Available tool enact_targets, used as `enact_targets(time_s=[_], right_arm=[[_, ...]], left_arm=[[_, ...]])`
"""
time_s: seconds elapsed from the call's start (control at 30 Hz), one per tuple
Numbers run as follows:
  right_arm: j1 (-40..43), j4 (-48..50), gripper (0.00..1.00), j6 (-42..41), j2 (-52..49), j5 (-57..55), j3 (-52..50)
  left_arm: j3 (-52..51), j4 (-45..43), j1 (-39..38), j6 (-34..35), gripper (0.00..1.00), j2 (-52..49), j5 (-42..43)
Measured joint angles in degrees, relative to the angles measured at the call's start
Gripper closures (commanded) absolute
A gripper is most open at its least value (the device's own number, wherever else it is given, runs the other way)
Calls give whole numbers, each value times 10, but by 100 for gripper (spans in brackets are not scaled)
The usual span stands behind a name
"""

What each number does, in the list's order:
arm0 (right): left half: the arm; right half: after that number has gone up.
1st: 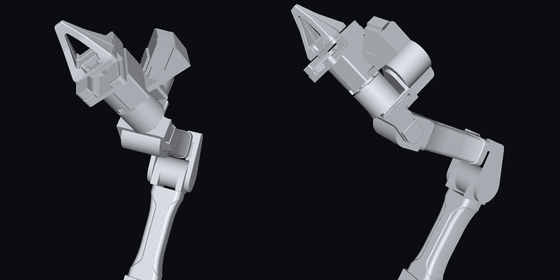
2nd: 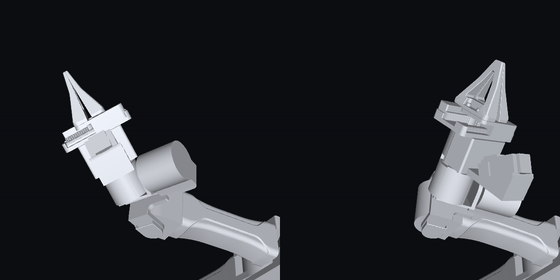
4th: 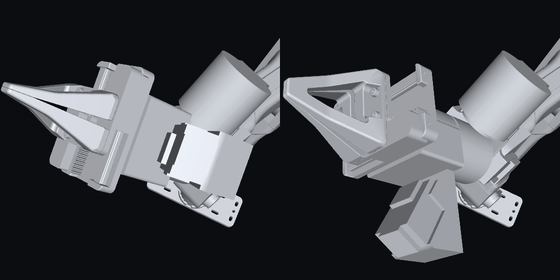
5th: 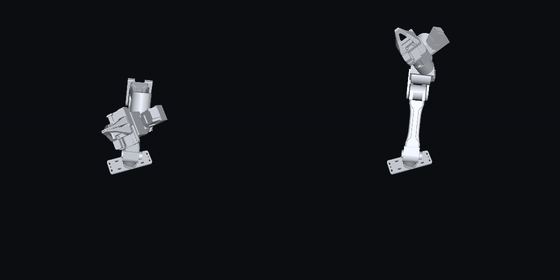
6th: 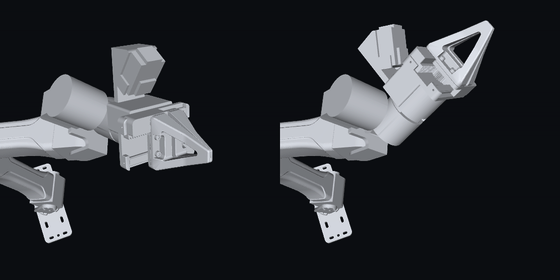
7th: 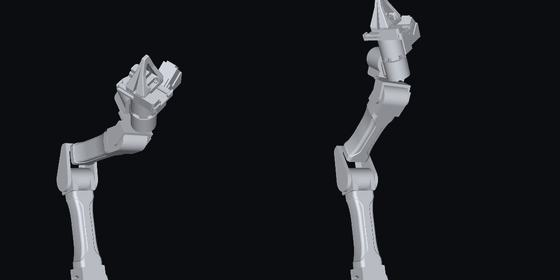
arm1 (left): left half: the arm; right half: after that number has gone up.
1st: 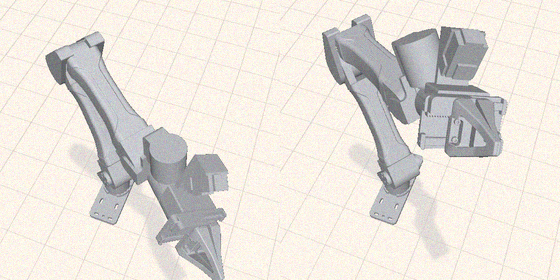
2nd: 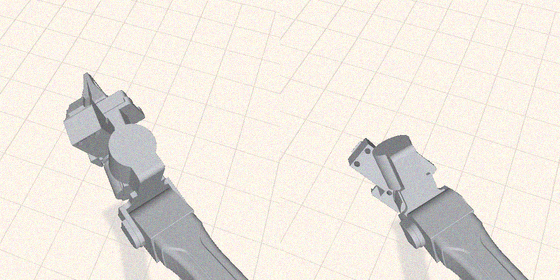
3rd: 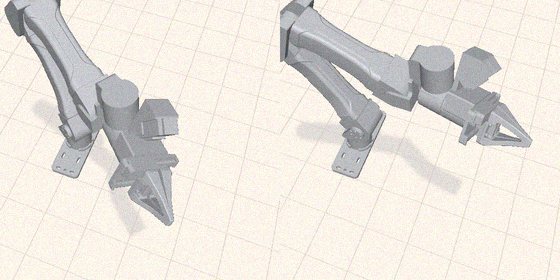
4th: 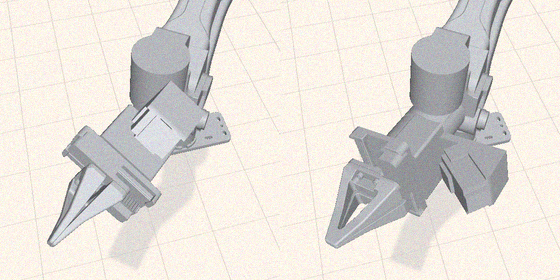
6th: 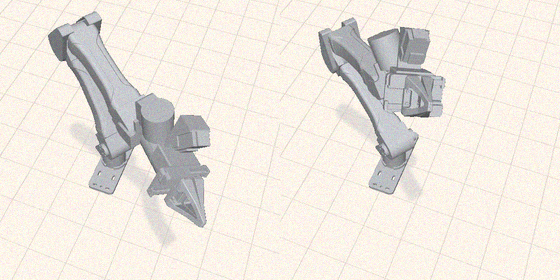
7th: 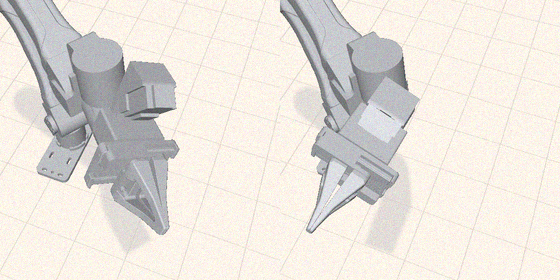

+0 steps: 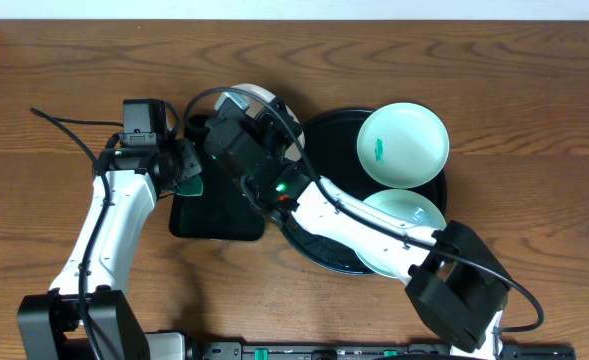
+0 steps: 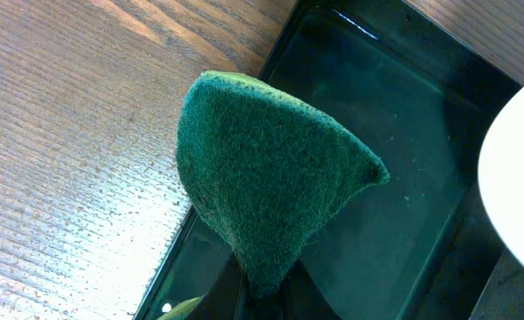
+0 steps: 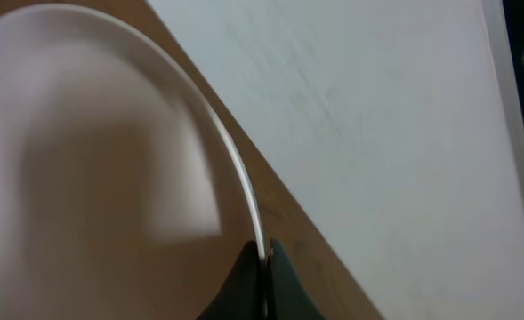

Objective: Clean dirty plates on tray and stack at the side

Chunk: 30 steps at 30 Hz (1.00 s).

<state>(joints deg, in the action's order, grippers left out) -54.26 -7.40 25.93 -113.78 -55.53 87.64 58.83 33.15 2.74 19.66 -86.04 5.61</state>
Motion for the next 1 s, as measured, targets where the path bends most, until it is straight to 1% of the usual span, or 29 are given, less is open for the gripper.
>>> enact_targets(time_s=[0.23,0.4,0.57,0.73,0.87,1.0], right_arm=[[25,-5,99,-103,0,7,0],[45,-54,99,-201,2,57,1],[81,-103,99,-298,18,189,1],[156,-161,99,-390,66,353,1],[221,-219,99,-438,107,464,1],[299,-298,99,-461,130,548,4]], left_arm=[[0,0,0,0,92,0,0],[0,0,0,0,92,0,0],[0,0,0,0,92,0,0],[0,0,0,0,92,0,0],[0,0,0,0,92,0,0],[0,0,0,0,92,0,0]])
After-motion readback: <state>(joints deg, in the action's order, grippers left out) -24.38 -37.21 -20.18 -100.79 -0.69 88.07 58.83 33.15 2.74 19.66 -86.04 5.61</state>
